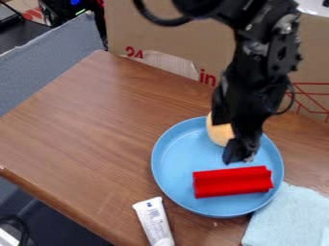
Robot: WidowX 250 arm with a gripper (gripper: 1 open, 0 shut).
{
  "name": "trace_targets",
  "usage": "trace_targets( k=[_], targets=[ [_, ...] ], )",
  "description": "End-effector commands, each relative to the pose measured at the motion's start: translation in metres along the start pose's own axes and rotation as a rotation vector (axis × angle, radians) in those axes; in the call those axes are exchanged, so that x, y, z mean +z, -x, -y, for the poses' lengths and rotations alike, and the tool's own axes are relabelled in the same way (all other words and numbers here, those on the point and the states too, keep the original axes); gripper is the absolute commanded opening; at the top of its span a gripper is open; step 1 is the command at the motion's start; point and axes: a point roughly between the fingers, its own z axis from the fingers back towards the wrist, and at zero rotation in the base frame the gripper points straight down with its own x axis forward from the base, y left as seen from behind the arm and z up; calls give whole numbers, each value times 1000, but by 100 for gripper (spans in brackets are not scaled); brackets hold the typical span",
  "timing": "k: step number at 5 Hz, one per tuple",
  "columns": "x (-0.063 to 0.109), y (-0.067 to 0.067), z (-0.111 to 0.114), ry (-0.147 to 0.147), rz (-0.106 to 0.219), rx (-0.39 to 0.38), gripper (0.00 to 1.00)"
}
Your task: Move the red object to the left side of the table
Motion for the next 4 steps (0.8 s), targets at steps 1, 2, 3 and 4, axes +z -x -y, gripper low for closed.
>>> trace_targets(
  k=[1, 2, 3, 4],
  targets=[
    [10, 1, 3, -39, 54, 12, 100],
    [-7, 1, 14, -46, 55, -19, 100],
    [-21, -1, 9, -34, 55, -16, 100],
    [-8, -3, -10, -29, 58, -3, 100]
  ],
)
